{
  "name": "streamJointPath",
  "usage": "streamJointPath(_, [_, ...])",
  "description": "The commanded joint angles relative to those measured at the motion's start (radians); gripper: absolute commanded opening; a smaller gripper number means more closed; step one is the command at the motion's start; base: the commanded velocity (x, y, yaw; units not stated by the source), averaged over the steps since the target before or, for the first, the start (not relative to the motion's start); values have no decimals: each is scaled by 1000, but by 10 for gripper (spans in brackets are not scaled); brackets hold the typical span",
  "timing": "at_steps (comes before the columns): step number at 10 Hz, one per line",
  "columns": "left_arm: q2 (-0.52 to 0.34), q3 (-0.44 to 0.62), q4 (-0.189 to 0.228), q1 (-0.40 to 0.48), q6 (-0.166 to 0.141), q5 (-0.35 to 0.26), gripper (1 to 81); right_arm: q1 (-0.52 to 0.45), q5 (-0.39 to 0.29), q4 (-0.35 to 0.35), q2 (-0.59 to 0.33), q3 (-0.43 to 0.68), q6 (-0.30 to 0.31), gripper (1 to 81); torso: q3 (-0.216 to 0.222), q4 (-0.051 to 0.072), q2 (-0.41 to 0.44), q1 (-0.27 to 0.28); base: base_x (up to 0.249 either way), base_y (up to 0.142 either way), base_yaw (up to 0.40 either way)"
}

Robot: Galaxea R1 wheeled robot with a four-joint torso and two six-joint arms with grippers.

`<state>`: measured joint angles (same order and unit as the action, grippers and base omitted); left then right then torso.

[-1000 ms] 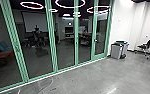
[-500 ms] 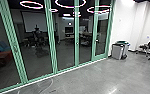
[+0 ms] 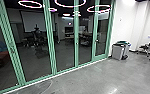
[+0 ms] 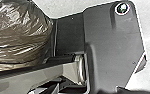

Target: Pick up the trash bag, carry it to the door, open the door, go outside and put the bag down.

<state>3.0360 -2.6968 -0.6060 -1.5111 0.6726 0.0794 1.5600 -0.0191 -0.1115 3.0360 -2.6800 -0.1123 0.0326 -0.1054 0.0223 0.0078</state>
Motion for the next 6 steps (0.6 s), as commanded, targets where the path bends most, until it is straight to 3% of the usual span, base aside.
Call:
streamJointPath(1, [5, 8, 11, 58, 4, -61, 10, -53, -58, 6, 0, 5, -4, 811, 0, 0, 0, 0, 124, -87, 0])
streamJointPath(6, [6, 8, 11, 58, 4, -61, 10, -53, -58, 7, 2, 5, -6, 811, 0, 0, 0, 0, 125, -86, 0])
